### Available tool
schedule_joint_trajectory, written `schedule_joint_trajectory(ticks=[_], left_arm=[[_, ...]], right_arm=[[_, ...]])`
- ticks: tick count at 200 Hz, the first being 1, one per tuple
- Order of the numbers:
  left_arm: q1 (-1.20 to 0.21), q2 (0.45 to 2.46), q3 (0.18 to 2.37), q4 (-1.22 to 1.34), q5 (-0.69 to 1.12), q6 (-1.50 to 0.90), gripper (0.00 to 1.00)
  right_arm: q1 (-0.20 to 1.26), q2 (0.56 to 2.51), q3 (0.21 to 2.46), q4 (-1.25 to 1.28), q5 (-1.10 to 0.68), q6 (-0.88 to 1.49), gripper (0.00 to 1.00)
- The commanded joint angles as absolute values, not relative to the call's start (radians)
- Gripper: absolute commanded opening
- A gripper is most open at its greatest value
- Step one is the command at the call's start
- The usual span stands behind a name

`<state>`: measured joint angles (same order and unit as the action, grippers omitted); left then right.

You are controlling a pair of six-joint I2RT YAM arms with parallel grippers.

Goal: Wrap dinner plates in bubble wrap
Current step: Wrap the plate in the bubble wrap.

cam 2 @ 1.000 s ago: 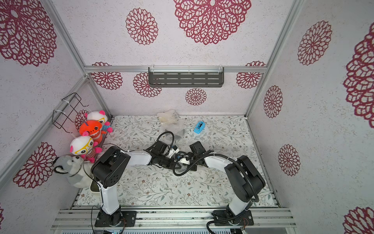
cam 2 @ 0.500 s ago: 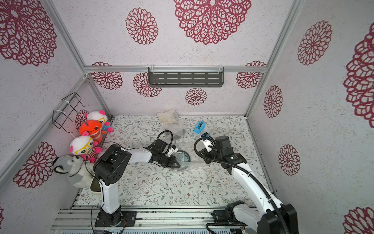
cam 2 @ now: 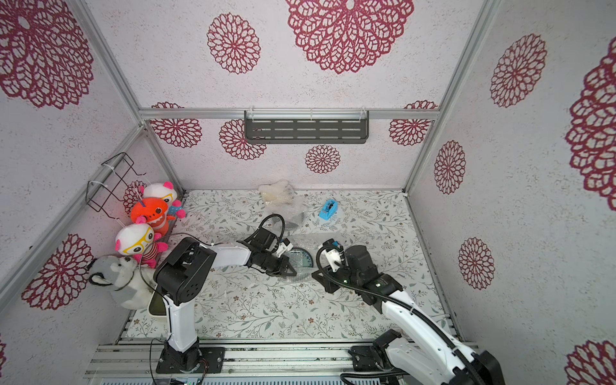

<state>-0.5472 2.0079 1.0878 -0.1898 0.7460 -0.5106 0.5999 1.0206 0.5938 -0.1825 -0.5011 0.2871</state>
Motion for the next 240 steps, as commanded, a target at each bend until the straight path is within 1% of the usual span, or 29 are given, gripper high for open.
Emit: schedule_joint_trajectory(ticks=[1, 19, 41, 63, 84, 94, 100, 106, 113, 134, 140, 155, 171, 189, 214, 222, 229, 240], left_arm=[[-0.536, 2.044, 1.105, -0.236, 0.704, -0.506, 0.0], [-0.537, 2.047, 1.113, -0.243, 0.705, -0.504, 0.0], [-0.537, 2.048, 1.126, -0.273, 0.701, -0.485, 0.0], [-0.537, 2.06, 1.146, -0.32, 0.697, -0.464, 0.0], [-0.534, 2.058, 1.158, -0.334, 0.694, -0.478, 0.0], [-0.533, 2.051, 1.157, -0.332, 0.68, -0.506, 0.01], [-0.532, 2.048, 1.158, -0.329, 0.674, -0.524, 0.02], [-0.531, 2.049, 1.158, -0.324, 0.671, -0.542, 0.03], [-0.531, 2.053, 1.157, -0.318, 0.673, -0.559, 0.03], [-0.531, 2.058, 1.149, -0.29, 0.677, -0.595, 0.03], [-0.531, 2.06, 1.149, -0.29, 0.674, -0.601, 0.03], [-0.531, 2.063, 1.152, -0.293, 0.674, -0.606, 0.03], [-0.532, 2.065, 1.15, -0.293, 0.674, -0.616, 0.03], [-0.531, 2.063, 1.153, -0.295, 0.669, -0.628, 0.03], [-0.531, 2.058, 1.157, -0.297, 0.662, -0.648, 0.03], [-0.531, 2.058, 1.159, -0.299, 0.66, -0.653, 0.03], [-0.531, 2.059, 1.161, -0.303, 0.657, -0.659, 0.02], [-0.53, 2.064, 1.174, -0.324, 0.653, -0.669, 0.01]], right_arm=[[0.582, 1.153, 0.559, 0.002, -0.38, 0.402, 0.04], [0.51, 1.276, 0.573, 0.122, -0.305, 0.468, 0.0], [0.399, 1.448, 0.641, 0.137, -0.232, 0.501, 0.0], [0.295, 1.597, 0.736, 0.05, -0.192, 0.524, 0.0], [0.236, 1.651, 0.777, -0.05, -0.14, 0.485, 0.01], [0.206, 1.644, 0.769, -0.083, -0.147, 0.475, 0.06], [0.189, 1.622, 0.754, -0.096, -0.149, 0.473, 0.12], [0.172, 1.587, 0.733, -0.102, -0.147, 0.476, 0.21], [0.148, 1.535, 0.702, -0.104, -0.147, 0.487, 0.28], [0.056, 1.372, 0.596, -0.08, -0.231, 0.537, 0.44], [0.035, 1.335, 0.567, -0.062, -0.273, 0.548, 0.47], [0.006, 1.272, 0.497, 0.016, -0.392, 0.566, 0.51], [0.006, 1.269, 0.419, 0.206, -0.532, 0.619, 0.54], [0.012, 1.361, 0.361, 0.455, -0.634, 0.728, 0.54], [0.033, 1.537, 0.357, 0.712, -0.672, 0.82, 0.54], [0.039, 1.586, 0.37, 0.771, -0.673, 0.838, 0.51], [0.041, 1.619, 0.378, 0.83, -0.681, 0.854, 0.45], [0.041, 1.658, 0.396, 0.922, -0.704, 0.887, 0.2]])
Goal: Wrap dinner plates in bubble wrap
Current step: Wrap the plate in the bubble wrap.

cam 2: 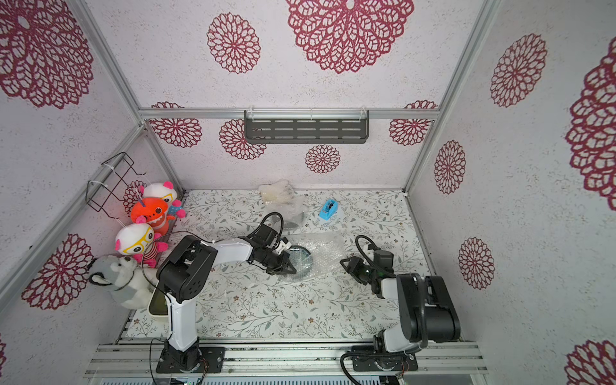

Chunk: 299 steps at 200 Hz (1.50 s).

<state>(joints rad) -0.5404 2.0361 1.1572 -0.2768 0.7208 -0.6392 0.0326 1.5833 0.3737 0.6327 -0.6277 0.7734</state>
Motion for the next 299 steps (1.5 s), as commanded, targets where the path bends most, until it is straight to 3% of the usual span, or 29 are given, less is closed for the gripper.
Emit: schedule_joint_trajectory(ticks=[1, 14, 32, 49, 62, 133, 161, 191, 233, 278, 299], left_arm=[[-0.53, 2.064, 1.174, -0.327, 0.651, -0.671, 0.0], [-0.527, 2.072, 1.19, -0.348, 0.646, -0.688, 0.0], [-0.521, 2.071, 1.19, -0.347, 0.636, -0.72, 0.0], [-0.519, 2.081, 1.202, -0.36, 0.634, -0.726, 0.0], [-0.519, 2.087, 1.209, -0.364, 0.636, -0.727, 0.0], [-0.492, 2.06, 1.195, -0.362, 0.658, -0.703, 0.01], [-0.455, 2.009, 1.146, -0.341, 0.655, -0.709, 0.13], [-0.439, 1.944, 1.107, -0.288, 0.704, -0.709, 0.22], [-0.437, 1.772, 1.02, -0.239, 0.704, -0.638, 0.48], [-0.454, 1.754, 0.961, -0.1, 0.744, -0.594, 0.52], [-0.503, 1.81, 1.061, -0.206, 0.651, -0.53, 0.51]], right_arm=[[0.041, 1.659, 0.398, 0.928, -0.706, 0.888, 0.18], [0.052, 1.651, 0.436, 0.981, -0.757, 0.904, 0.0], [0.105, 1.561, 0.533, 0.761, -0.763, 0.767, 0.0], [0.237, 1.482, 0.656, 0.427, -0.674, 0.527, 0.0], [0.336, 1.474, 0.728, 0.306, -0.627, 0.431, 0.0], [0.668, 1.686, 0.784, 0.405, -0.495, 0.491, 0.0], [0.683, 1.731, 0.684, 0.477, -0.377, 0.609, 0.0], [0.684, 1.767, 0.685, 0.428, -0.409, 0.588, 0.0], [0.683, 1.776, 0.696, 0.438, -0.438, 0.592, 0.0], [0.683, 1.773, 0.718, 0.476, -0.455, 0.631, 0.0], [0.684, 1.775, 0.719, 0.514, -0.482, 0.649, 0.0]])
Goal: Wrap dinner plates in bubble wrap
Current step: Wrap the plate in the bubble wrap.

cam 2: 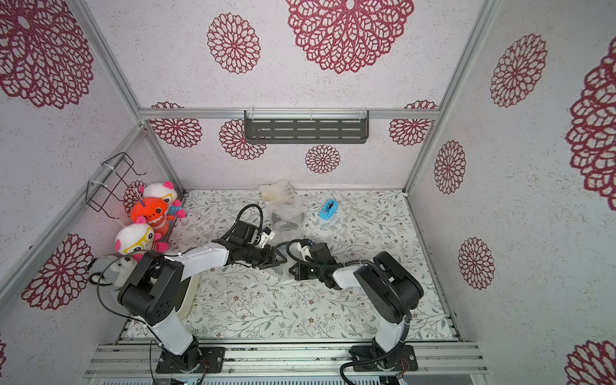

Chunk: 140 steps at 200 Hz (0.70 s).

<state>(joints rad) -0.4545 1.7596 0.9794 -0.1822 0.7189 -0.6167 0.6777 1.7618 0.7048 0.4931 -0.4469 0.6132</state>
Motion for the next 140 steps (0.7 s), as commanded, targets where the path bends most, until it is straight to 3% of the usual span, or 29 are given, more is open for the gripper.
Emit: schedule_joint_trajectory(ticks=[1, 34, 56, 62, 77, 116, 140], left_arm=[[-0.504, 1.815, 1.066, -0.213, 0.644, -0.529, 0.51], [-0.503, 1.874, 1.063, -0.158, 0.555, -0.614, 0.39], [-0.501, 1.897, 1.02, -0.139, 0.552, -0.654, 0.09], [-0.498, 1.903, 1.009, -0.139, 0.549, -0.66, 0.0], [-0.491, 1.912, 0.971, -0.12, 0.548, -0.681, 0.0], [-0.47, 1.912, 0.934, -0.126, 0.542, -0.685, 0.0], [-0.465, 1.908, 0.934, -0.136, 0.548, -0.678, 0.0]], right_arm=[[0.683, 1.775, 0.72, 0.516, -0.484, 0.649, 0.0], [0.683, 1.773, 0.717, 0.606, -0.547, 0.664, 0.0], [0.675, 1.752, 0.726, 0.624, -0.579, 0.645, 0.0], [0.668, 1.741, 0.735, 0.599, -0.582, 0.623, 0.05], [0.647, 1.707, 0.764, 0.503, -0.595, 0.534, 0.3], [0.486, 1.565, 0.787, 0.302, -0.514, 0.366, 0.52], [0.397, 1.613, 0.827, 0.301, -0.615, 0.208, 0.64]])
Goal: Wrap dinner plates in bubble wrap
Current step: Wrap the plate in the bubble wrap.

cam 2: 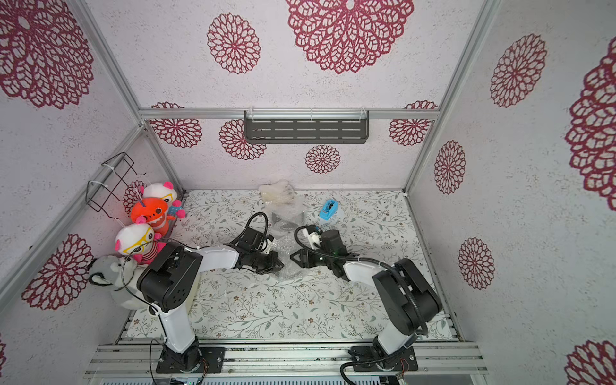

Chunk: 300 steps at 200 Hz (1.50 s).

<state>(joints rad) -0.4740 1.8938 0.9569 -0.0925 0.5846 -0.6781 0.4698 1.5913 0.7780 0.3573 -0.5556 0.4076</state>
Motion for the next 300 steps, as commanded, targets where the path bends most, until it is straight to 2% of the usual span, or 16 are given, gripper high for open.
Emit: schedule_joint_trajectory(ticks=[1, 35, 70, 82, 86, 90, 97, 107, 125, 144, 183, 220, 242, 269, 300], left_arm=[[-0.464, 1.908, 0.935, -0.136, 0.548, -0.679, 0.0], [-0.456, 1.912, 0.95, -0.166, 0.548, -0.693, 0.0], [-0.453, 1.899, 0.949, -0.178, 0.531, -0.746, 0.0], [-0.451, 1.901, 0.951, -0.185, 0.526, -0.767, 0.0], [-0.451, 1.902, 0.951, -0.186, 0.527, -0.773, 0.0], [-0.451, 1.902, 0.952, -0.187, 0.528, -0.777, 0.0], [-0.45, 1.901, 0.953, -0.191, 0.527, -0.782, 0.0], [-0.45, 1.898, 0.951, -0.201, 0.519, -0.785, 0.0], [-0.449, 1.897, 0.95, -0.222, 0.508, -0.786, 0.0], [-0.448, 1.907, 0.943, -0.225, 0.507, -0.788, 0.0], [-0.439, 1.931, 0.945, -0.214, 0.494, -0.832, 0.0], [-0.438, 1.934, 0.929, -0.166, 0.5, -0.9, 0.0], [-0.437, 1.936, 0.906, -0.116, 0.508, -0.946, 0.0], [-0.437, 1.937, 0.888, -0.061, 0.53, -0.977, 0.0], [-0.44, 1.91, 0.893, -0.013, 0.578, -0.971, 0.0]], right_arm=[[0.395, 1.618, 0.831, 0.3, -0.623, 0.2, 0.65], [0.394, 1.85, 1.089, 0.14, -0.858, -0.021, 0.65], [0.414, 2.019, 1.281, 0.006, -0.976, -0.136, 0.64], [0.427, 2.038, 1.315, -0.02, -0.992, -0.155, 0.6], [0.431, 2.039, 1.32, -0.023, -0.995, -0.158, 0.56], [0.432, 2.037, 1.322, -0.022, -0.995, -0.158, 0.48], [0.431, 2.024, 1.314, 0.009, -0.967, -0.13, 0.24], [0.429, 1.99, 1.279, 0.084, -0.847, -0.072, 0.0], [0.389, 1.943, 1.229, 0.188, -0.637, 0.055, 0.0], [0.353, 1.976, 1.276, 0.123, -0.659, 0.101, 0.0], [0.479, 1.854, 1.183, 0.013, -0.557, -0.292, 0.0], [0.617, 1.701, 1.003, 0.136, -0.355, -0.609, 0.0], [0.671, 1.637, 0.87, 0.243, -0.329, -0.8, 0.0], [0.745, 1.641, 0.767, 0.239, -0.245, -1.076, 0.0], [0.819, 1.714, 0.737, 0.213, -0.098, -1.207, 0.0]])
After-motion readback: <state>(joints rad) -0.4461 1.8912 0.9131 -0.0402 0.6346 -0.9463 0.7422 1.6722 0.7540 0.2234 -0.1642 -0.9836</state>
